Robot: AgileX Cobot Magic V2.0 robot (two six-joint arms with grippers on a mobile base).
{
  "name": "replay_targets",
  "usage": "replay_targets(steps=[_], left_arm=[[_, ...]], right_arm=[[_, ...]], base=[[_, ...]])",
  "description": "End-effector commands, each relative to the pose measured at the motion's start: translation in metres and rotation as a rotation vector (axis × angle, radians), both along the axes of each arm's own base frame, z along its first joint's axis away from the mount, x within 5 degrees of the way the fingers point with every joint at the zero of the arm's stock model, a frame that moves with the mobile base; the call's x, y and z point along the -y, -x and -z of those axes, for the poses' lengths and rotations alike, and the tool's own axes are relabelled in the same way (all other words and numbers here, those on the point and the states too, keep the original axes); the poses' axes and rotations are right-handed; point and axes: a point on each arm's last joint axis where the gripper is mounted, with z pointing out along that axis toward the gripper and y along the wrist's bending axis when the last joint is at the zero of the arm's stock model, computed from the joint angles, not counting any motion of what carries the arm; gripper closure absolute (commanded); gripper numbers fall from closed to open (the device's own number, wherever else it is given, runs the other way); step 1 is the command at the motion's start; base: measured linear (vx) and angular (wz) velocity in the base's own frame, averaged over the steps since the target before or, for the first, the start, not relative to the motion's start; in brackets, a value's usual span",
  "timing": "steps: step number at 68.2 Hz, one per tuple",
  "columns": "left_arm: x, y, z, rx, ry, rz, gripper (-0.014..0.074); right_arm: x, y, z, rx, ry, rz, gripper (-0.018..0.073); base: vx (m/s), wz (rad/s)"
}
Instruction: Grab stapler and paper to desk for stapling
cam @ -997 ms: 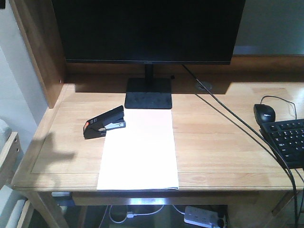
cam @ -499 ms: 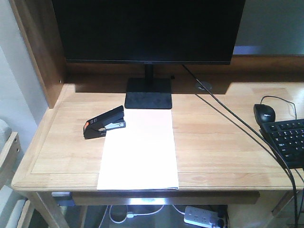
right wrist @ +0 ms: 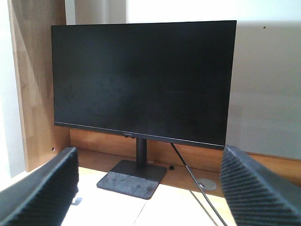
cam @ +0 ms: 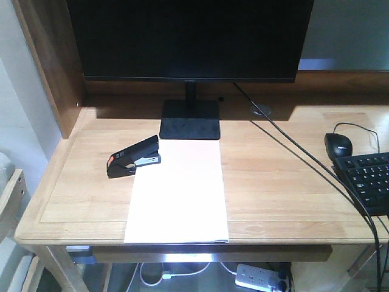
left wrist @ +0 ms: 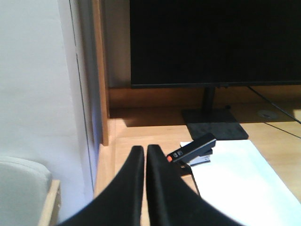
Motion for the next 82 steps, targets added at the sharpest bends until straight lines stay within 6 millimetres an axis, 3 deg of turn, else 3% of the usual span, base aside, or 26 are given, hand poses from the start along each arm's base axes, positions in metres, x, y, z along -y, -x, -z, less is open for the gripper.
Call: replay_targets(steps=[1,12,44,50,56,67,82], left_arm=[[0.002,-0.001,-0.002,0.067,0.040,0.017,0.0603],[0.002,-0.002,0.019,0.030,0.047,0.020,0.0603],[0.002,0.000,0.016,0.078,0.051,0.019,0.0603],[0.002,0.000,0.016,0.078,0.051,0.019,0.0603],[0.002,0.000,0.016,0.078,0.051,0.019,0.0603],[0.002,0.000,0.016,0.078,0.051,0.019,0.0603],[0.002,0.000,0.016,0.078,0.051,0.019,0.0603]], right_arm=[[-0.002,0.001,-0.009,0.031,0.003,-0.019,-0.0018],[-0.002,0.001,-0.009,0.031,0.003,-0.019,-0.0018],[0.001,0.000,-0.009,0.010,-0.030,0.002,0.0001],[0.003,0.000,-0.008,0.000,-0.027,0.028,0.0062],[0.003,0.000,-0.008,0.000,-0.028,0.028,0.0193],[0.003,0.000,-0.008,0.013,0.000,0.033,0.0570],[0.003,0.000,-0.008,0.015,0.004,0.033,0.0569]], base=[[0.00,0.00],[0.00,0.00],[0.00,0.00],[0.00,0.00],[0.00,0.00],[0.00,0.00],[0.00,0.00]])
